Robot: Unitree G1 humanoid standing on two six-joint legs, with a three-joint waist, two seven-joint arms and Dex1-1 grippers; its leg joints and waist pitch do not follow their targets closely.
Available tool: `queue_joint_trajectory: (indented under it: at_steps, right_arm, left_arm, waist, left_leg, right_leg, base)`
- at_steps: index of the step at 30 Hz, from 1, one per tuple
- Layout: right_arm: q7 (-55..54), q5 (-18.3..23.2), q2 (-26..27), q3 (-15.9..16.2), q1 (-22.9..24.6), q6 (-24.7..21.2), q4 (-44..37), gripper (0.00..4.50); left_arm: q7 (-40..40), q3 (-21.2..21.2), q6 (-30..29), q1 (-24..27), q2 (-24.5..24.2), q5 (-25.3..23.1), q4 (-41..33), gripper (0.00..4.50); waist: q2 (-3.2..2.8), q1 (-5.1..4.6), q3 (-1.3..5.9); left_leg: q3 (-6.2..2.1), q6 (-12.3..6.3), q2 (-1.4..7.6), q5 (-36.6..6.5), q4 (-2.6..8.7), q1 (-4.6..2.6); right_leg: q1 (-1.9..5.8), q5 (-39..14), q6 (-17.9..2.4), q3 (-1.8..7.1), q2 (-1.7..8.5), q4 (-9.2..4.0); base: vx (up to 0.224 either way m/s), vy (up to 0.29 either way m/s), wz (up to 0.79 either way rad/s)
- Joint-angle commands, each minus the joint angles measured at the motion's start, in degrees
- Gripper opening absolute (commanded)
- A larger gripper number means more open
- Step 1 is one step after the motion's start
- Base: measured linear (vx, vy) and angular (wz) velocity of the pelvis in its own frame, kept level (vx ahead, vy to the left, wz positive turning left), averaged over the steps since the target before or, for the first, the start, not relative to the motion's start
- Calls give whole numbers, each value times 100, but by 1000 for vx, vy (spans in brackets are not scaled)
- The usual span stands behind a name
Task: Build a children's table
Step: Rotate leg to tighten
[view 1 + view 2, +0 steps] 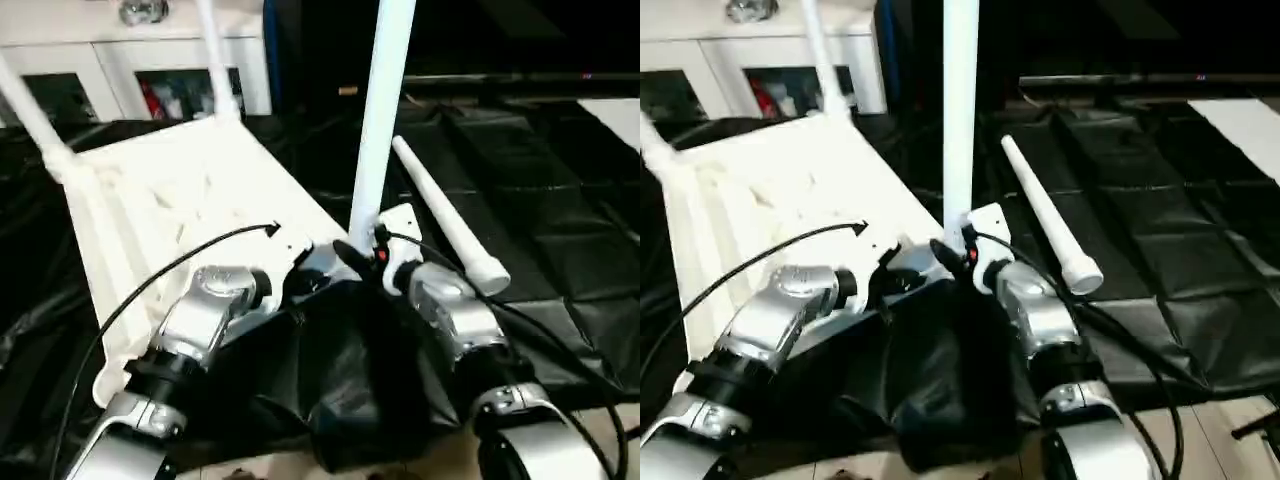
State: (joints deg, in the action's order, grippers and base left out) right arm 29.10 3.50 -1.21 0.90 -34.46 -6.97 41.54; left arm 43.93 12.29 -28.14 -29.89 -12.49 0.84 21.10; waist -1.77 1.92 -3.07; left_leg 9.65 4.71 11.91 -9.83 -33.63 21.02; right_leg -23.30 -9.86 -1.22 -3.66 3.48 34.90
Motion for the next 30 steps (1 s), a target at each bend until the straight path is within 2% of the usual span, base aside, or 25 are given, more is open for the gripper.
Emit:
queue_joint_trajectory:
  at_steps: [1, 3, 6, 9, 10, 11, 12, 13, 14, 15, 16, 18, 19, 20, 23, 26, 27, 29, 30]
  right_arm:
    - [474, -8, 449, 565, 43, 84, 82, 350]
    - [370, -25, 385, 527, 66, 142, 27, 350]
    - [155, 31, 261, 302, 114, 174, -143, 350]
    - [-113, 51, 149, 77, 186, 211, -290, 350]
    - [-299, 34, 93, -37, 211, 265, -311, 350]
    - [-476, 42, 56, -156, 215, 306, -299, 350]
    - [-625, 55, 31, -266, 210, 334, -281, 350]
    - [-787, 70, 4, -378, 201, 371, -257, 350]
    - [-825, 74, -2, -404, 198, 381, -250, 350]
    - [-880, 68, -9, -431, 192, 404, -238, 350]
    - [-1096, 104, -22, -588, 156, 436, -216, 350]
    - [-1143, 125, -22, -635, 144, 427, -228, 350]
    - [-1138, 129, -20, -636, 141, 409, -252, 350]
    - [-1124, 123, -19, -622, 143, 402, -267, 350]
    - [-1115, 99, 18, -543, 168, 406, -303, 350]
    - [-1128, 45, 56, -390, 198, 430, -277, 350]
    - [-1130, 18, 71, -369, 204, 433, -266, 350]
    - [-1108, -41, 103, -312, 220, 438, -262, 357]
    - [-1091, -52, 109, -293, 219, 420, -260, 357]
  left_arm:
    - [-260, 57, -25, -138, 306, 96, -263, 0]
    - [-397, -21, -87, -151, 334, 87, -204, 0]
    - [-855, -256, -263, -265, 429, 39, 17, 0]
    - [-1297, -492, -277, -422, 535, 16, 284, 0]
    - [-1485, -590, -248, -500, 585, 11, 399, 0]
    - [-1611, -650, -226, -566, 619, 7, 483, 0]
    - [-1722, -705, -195, -627, 651, 2, 558, 0]
    - [-1800, -748, -126, -691, 682, 4, 641, 0]
    - [-1817, -758, -108, -707, 688, 4, 662, 0]
    - [-1849, -774, -110, -725, 700, 2, 686, 0]
    - [-1966, -812, -56, -808, 746, -9, 806, 0]
    - [-2028, -810, -17, -846, 767, -21, 862, 0]
    - [-2112, -825, 60, -875, 797, -22, 914, 0]
    - [-2165, -838, 103, -889, 816, -19, 942, 0]
    - [-2529, -900, 90, -975, 875, -69, 1059, 0]
    - [-2638, -938, 531, -1049, 895, -66, 1177, 0]
    - [-2557, -926, 614, -1048, 882, -44, 1167, 0]
    - [-2307, -875, 819, -1027, 812, 2, 1092, 44]
    - [-2279, -867, 827, -1025, 788, 4, 1072, 44]
  waist:
    - [-7, 28, 373]
    - [-9, 29, 368]
    - [6, 33, 367]
    - [-10, 45, 372]
    - [-20, 35, 385]
    - [-17, 20, 383]
    - [-29, 3, 404]
    - [0, 1, 417]
    - [-11, -1, 436]
    - [-11, -1, 436]
    - [-54, 8, 468]
    - [-53, 25, 480]
    - [-84, 43, 478]
    - [-71, 39, 460]
    - [-70, 38, 452]
    - [-60, 44, 445]
    - [-23, 51, 445]
    - [-20, 67, 448]
    - [-23, 69, 444]
  left_leg:
    - [-14, -165, 75, -1385, 376, -23]
    - [-11, -153, 74, -1437, 376, -31]
    - [-5, -155, 70, -1413, 374, -27]
    - [-4, -159, 60, -1366, 366, -31]
    - [-18, -170, 40, -1275, 362, 15]
    - [-20, -172, 39, -1247, 364, 26]
    - [-14, -192, 29, -1177, 340, 9]
    - [-13, -245, 19, -1042, 327, 37]
    - [-9, -307, 8, -883, 305, 51]
    - [-9, -307, 8, -883, 305, 51]
    - [-11, -430, 16, -619, 273, 59]
    - [-5, -532, 23, -520, 259, 56]
    - [-6, -587, 28, -523, 253, 49]
    - [-6, -603, 33, -594, 261, 64]
    - [-2, -576, 44, -758, 265, 48]
    - [-3, -530, 38, -825, 270, 52]
    - [-4, -535, 33, -802, 271, 61]
    - [-2, -548, 43, -744, 271, 59]
    - [3, -554, 45, -733, 269, 58]
  right_leg:
    - [308, -1501, -1142, 230, 383, -469]
    - [297, -1589, -1128, 233, 383, -483]
    - [304, -1606, -1104, 238, 377, -487]
    - [303, -1520, -1070, 234, 363, -492]
    - [351, -1413, -1059, 222, 369, -468]
    - [352, -1377, -1040, 219, 365, -473]
    - [347, -1249, -1064, 222, 358, -468]
    - [371, -1068, -1115, 221, 360, -456]
    - [379, -838, -1182, 224, 360, -432]
    - [379, -838, -1182, 224, 360, -432]
    - [377, -352, -1307, 223, 350, -378]
    - [365, -31, -1414, 214, 335, -352]
    - [350, 45, -1468, 207, 332, -346]
    - [360, 5, -1493, 199, 338, -355]
    - [355, -216, -1485, 196, 347, -374]
    - [361, -401, -1431, 197, 355, -395]
    - [367, -433, -1411, 200, 360, -390]
    - [359, -453, -1395, 204, 372, -383]
    - [351, -462, -1389, 208, 372, -384]
  base:
    - [0, 0, 0]
    - [0, 0, 0]
    - [0, 0, 0]
    - [0, 0, 0]
    - [0, 0, 0]
    - [0, 0, 0]
    - [0, 0, 0]
    - [0, 0, 0]
    - [0, 0, 0]
    - [0, 0, 0]
    - [0, 0, 0]
    - [0, 0, 0]
    - [0, 0, 0]
    - [0, 0, 0]
    - [0, 0, 0]
    - [0, 0, 0]
    - [0, 0, 0]
    - [0, 0, 0]
    - [0, 0, 0]
